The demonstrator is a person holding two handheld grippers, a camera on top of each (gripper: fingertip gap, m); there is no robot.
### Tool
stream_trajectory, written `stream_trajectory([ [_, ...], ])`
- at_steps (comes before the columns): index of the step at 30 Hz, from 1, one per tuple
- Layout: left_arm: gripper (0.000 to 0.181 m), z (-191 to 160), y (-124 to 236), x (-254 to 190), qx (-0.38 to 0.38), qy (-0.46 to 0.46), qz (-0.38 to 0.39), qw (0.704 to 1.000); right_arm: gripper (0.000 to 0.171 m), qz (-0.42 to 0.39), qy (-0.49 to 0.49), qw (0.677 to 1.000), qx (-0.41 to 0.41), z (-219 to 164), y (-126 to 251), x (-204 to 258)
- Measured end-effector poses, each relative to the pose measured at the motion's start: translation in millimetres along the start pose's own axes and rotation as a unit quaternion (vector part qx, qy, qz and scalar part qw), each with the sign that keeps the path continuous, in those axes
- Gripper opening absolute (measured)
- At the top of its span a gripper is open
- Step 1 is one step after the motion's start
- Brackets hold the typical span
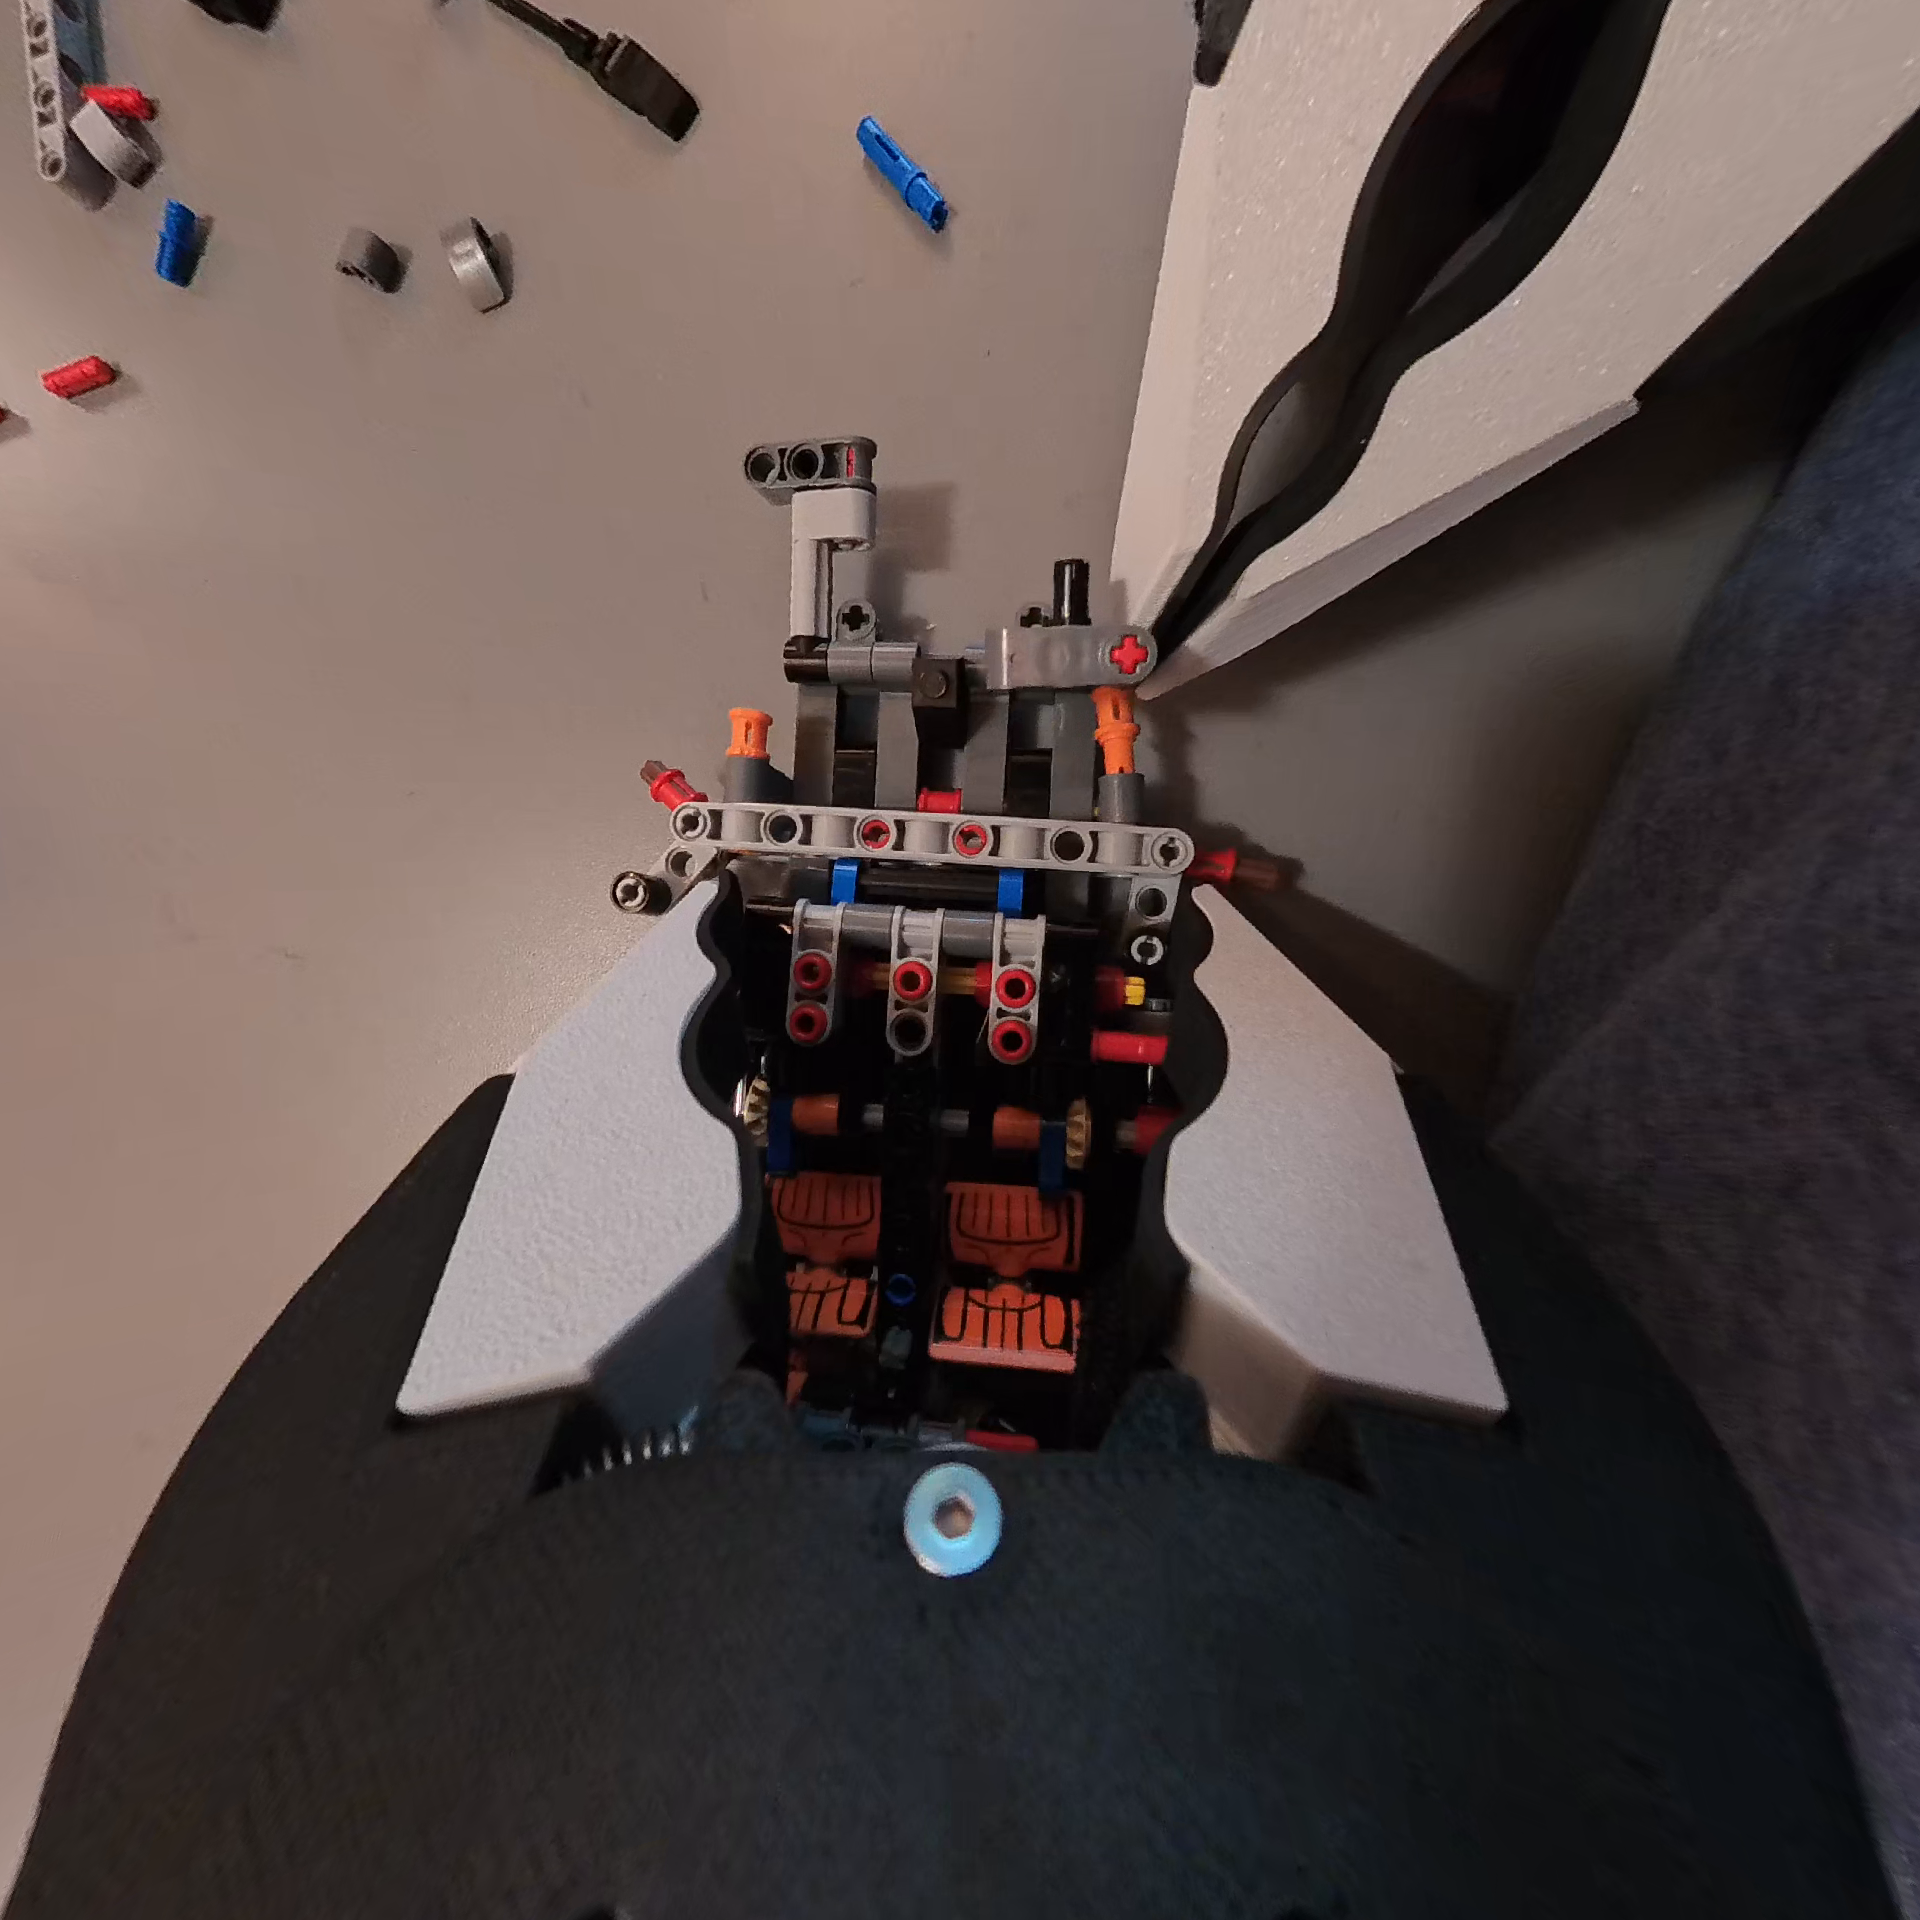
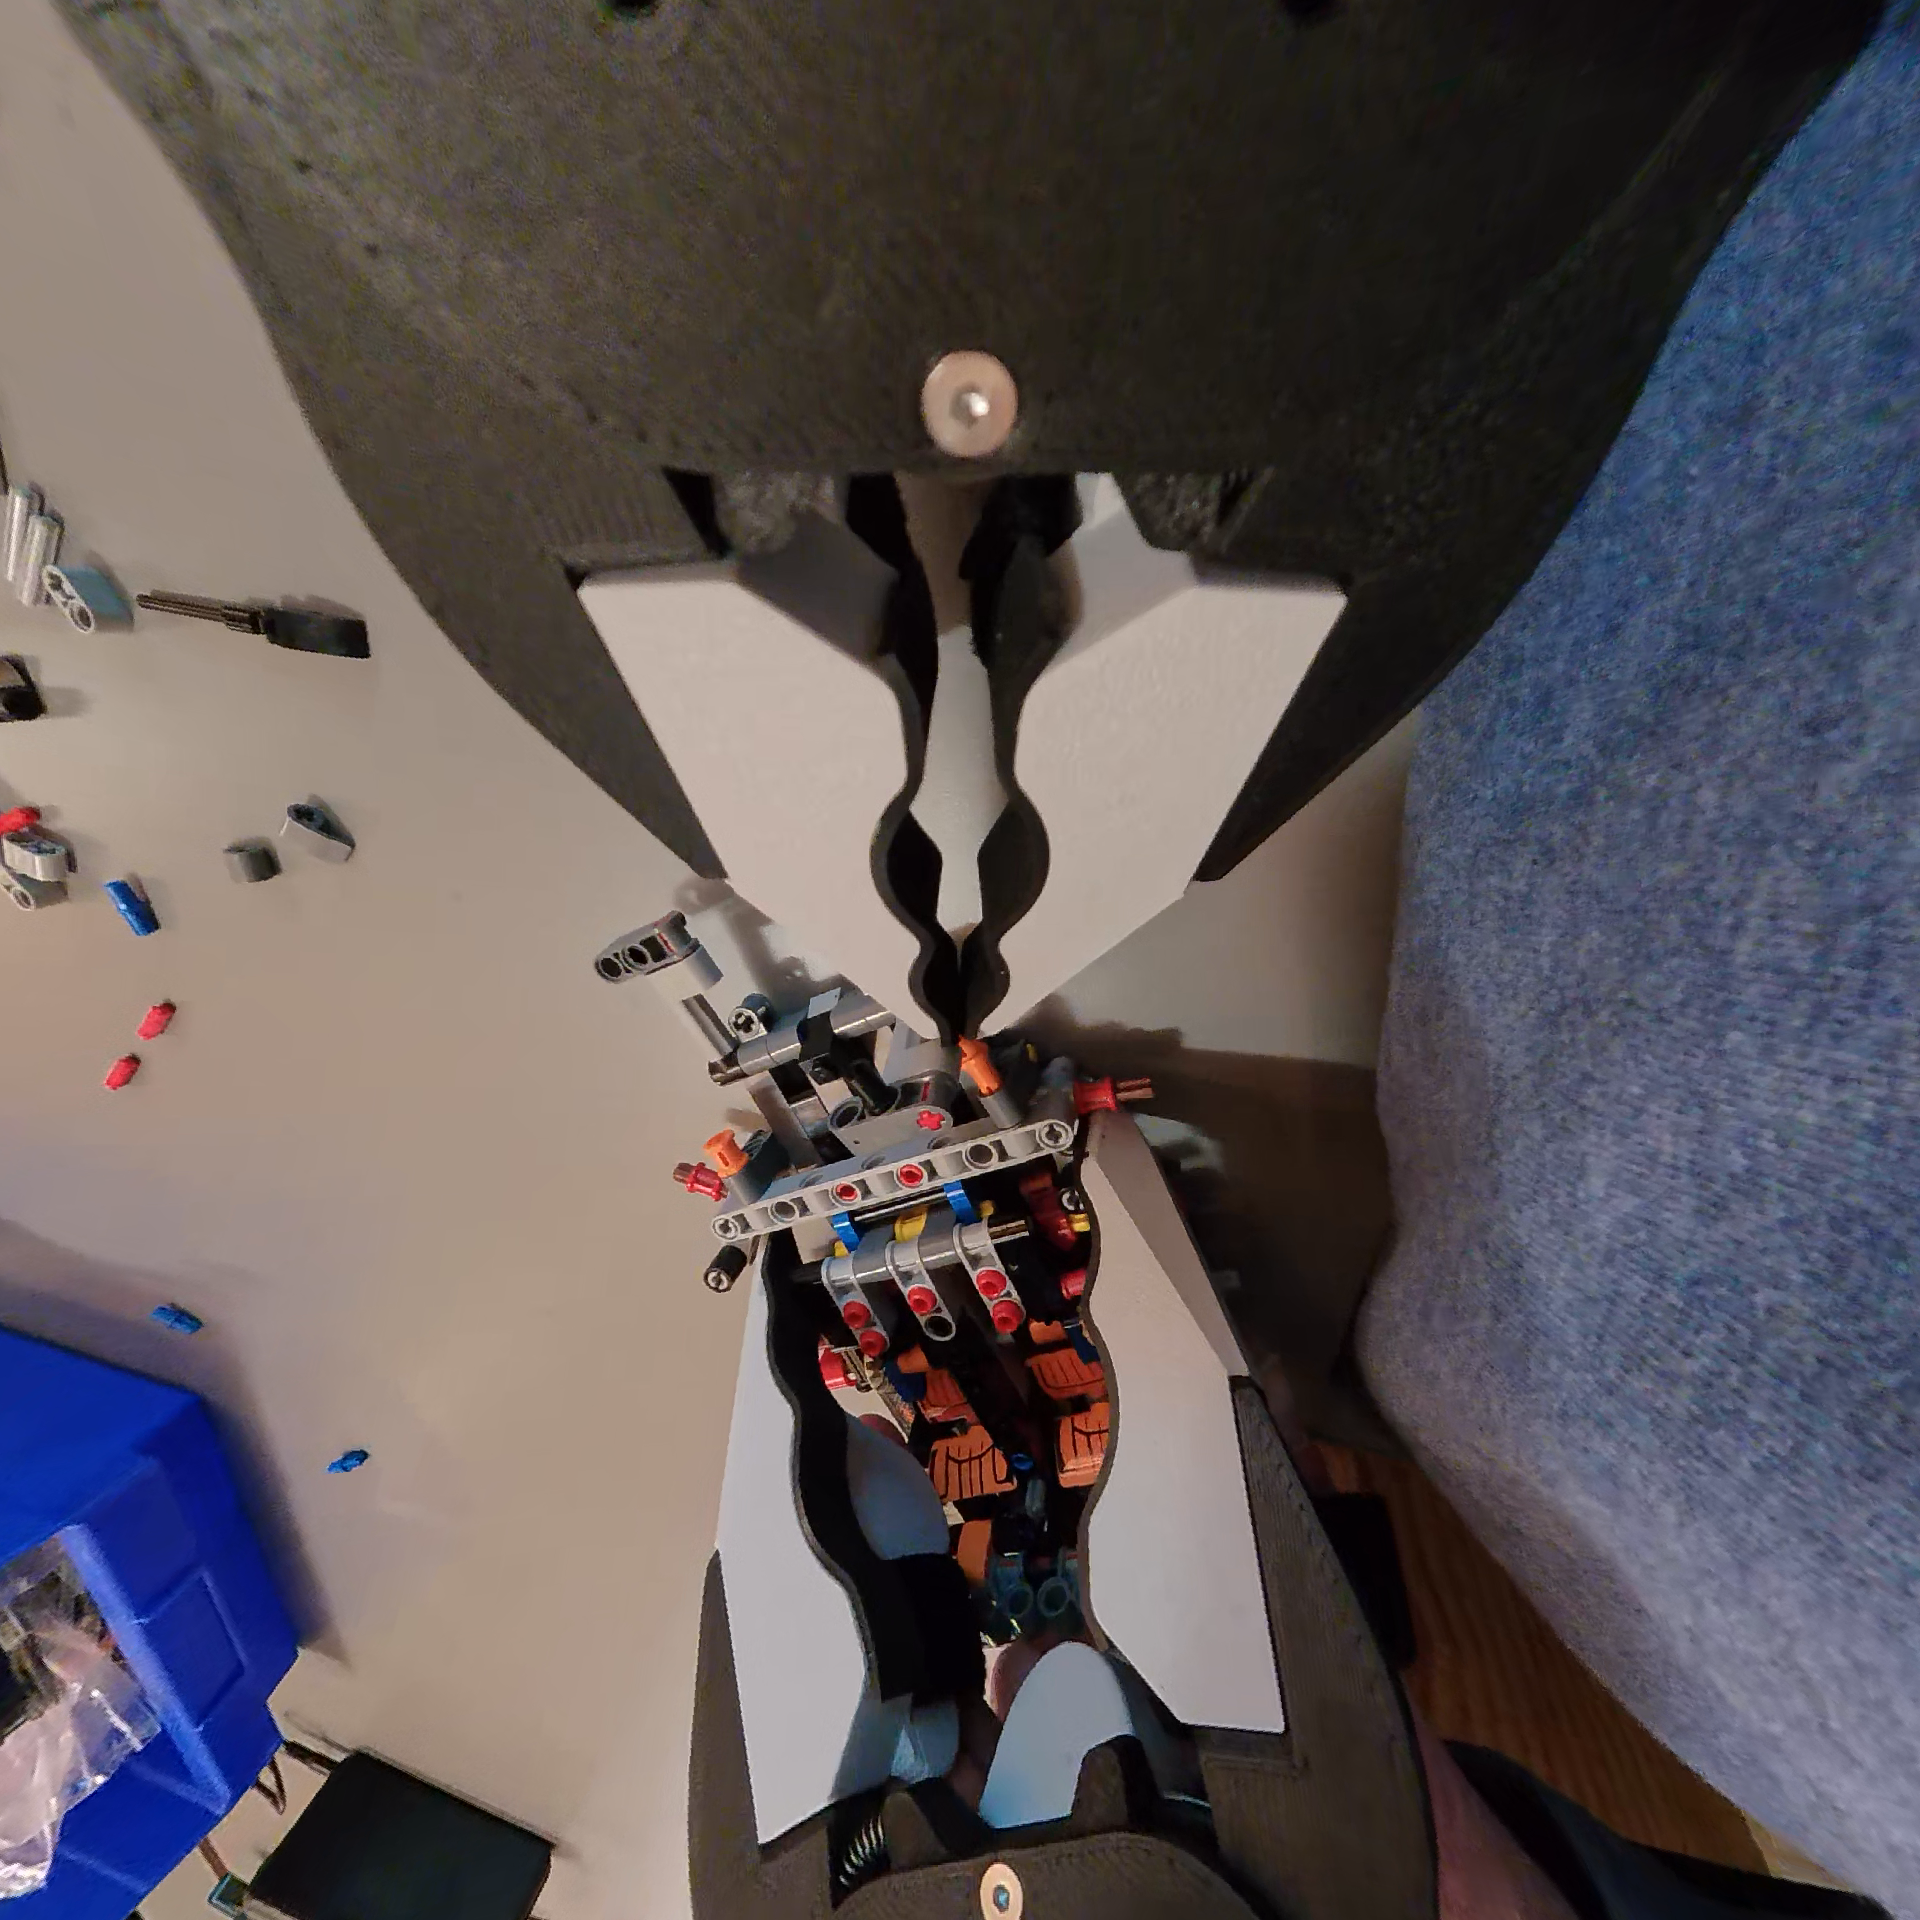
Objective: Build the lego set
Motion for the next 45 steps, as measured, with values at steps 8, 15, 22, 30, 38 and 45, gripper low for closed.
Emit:
stream_trajectory([
  [8, 0.079, 0, 0, 0, 0.000, 0.001, -0.001, 1.000, 0.000, 0.008, -0.002, 1.000, -0.001, 0, -1, 0],
  [15, 0.078, -1, 1, 0, 0.000, 0.006, -0.002, 1.000, 0.000, 0.016, 0.004, 1.000, -0.004, 1, 0, 3],
  [22, 0.079, -1, 1, -1, 0.000, 0.008, -0.004, 1.000, 0.000, 0.013, 0.021, 1.000, -0.004, 1, 0, 6],
  [30, 0.078, -1, 1, -1, 0.002, 0.012, -0.006, 1.000, 0.000, 0.011, 0.047, 0.999, -0.005, 1, 0, 10],
  [38, 0.074, 16, -9, -6, -0.015, 0.012, -0.014, 1.000, 0.000, 0.080, 0.082, 0.993, -0.026, 13, -7, 44],
  [45, 0.076, 16, -8, -12, -0.014, 0.001, -0.036, 0.999, 0.000, 0.060, 0.010, 0.997, -0.046, 9, 22, 24],
])
Point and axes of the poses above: each gripper's, where its closed fingertips meet, y back along the fingers, z out of its top, x = y × z across the jaws, the point moved 2 cm from there along y, back along the fingers, and after that the axes turned 6 degrees about -x, right-handed, at the moved point
